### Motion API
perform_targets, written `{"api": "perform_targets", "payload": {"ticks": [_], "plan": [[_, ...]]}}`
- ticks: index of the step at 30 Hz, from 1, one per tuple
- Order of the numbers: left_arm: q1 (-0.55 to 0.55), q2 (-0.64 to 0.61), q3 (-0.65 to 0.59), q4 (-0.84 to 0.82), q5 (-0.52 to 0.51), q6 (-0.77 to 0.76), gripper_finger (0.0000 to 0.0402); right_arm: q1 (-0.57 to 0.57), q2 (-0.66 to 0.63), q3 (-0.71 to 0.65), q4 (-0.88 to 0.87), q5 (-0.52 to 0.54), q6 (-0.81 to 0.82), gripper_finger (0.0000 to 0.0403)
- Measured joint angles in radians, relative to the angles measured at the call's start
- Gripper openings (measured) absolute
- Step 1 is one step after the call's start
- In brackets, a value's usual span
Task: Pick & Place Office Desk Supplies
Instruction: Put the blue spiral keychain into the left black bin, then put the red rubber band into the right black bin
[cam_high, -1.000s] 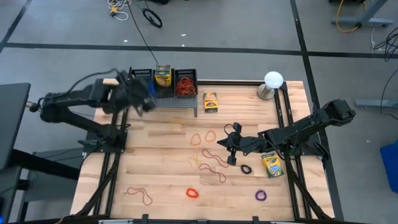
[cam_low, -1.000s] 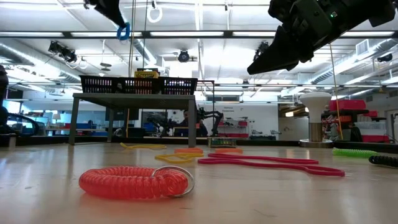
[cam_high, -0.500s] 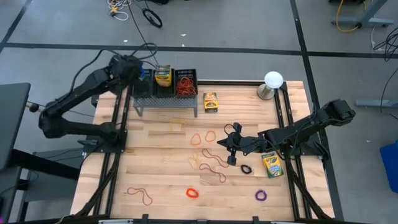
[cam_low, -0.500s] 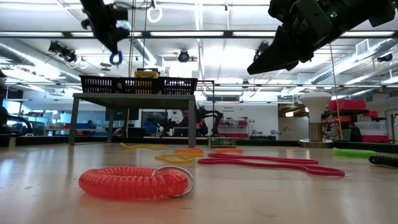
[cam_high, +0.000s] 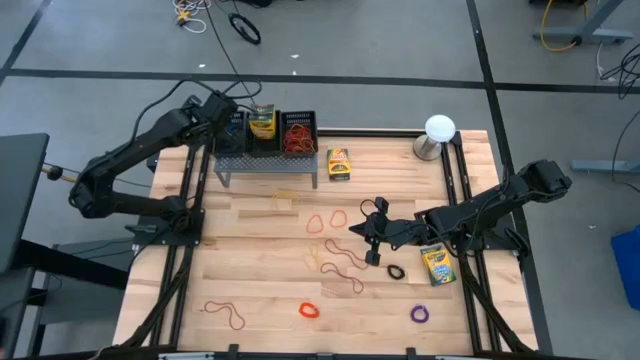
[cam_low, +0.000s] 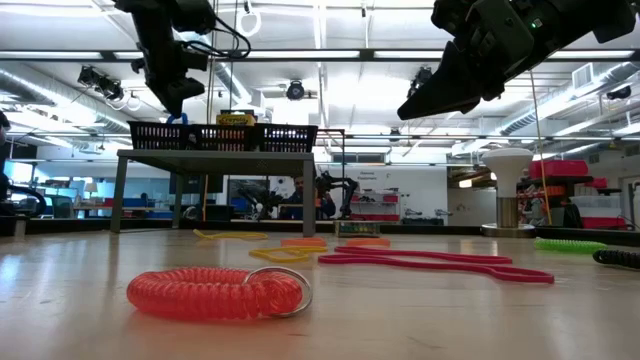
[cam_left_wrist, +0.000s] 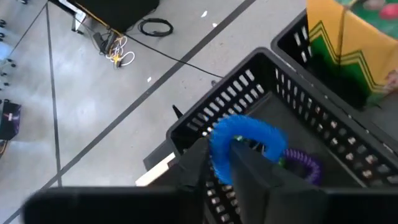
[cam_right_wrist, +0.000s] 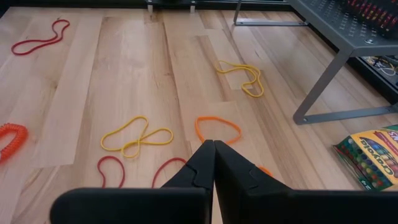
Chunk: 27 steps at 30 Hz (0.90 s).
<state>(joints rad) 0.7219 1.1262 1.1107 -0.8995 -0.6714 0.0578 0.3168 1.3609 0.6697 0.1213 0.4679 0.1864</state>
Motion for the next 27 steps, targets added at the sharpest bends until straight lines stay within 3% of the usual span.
{"api": "perform_targets", "payload": {"ticks": [5,8,13,22,27], "plan": [[-0.025,-0.038,0.0,-0.028,-0.001,-0.007,0.0134,0.0,0.0,0.0,0.0,0.0,0.0,0.0011],[-0.067,-0.078,0.0,-0.026,0.0,-0.014,0.0151,0.0,0.0,0.0,0.0,0.0,0.0,0.0011],[-0.102,-0.112,0.0,-0.06,0.065,-0.026,0.0148,0.0,0.0,0.0,0.0,0.0,0.0,0.0011],[-0.124,-0.109,0.0,-0.116,0.057,0.005,0.0162,0.0,0.0,0.0,0.0,0.0,0.0,0.0011],[-0.216,-0.211,0.0,-0.109,0.09,-0.065,0.0117,0.0,0.0,0.0,0.0,0.0,0.0,0.0011]]}}
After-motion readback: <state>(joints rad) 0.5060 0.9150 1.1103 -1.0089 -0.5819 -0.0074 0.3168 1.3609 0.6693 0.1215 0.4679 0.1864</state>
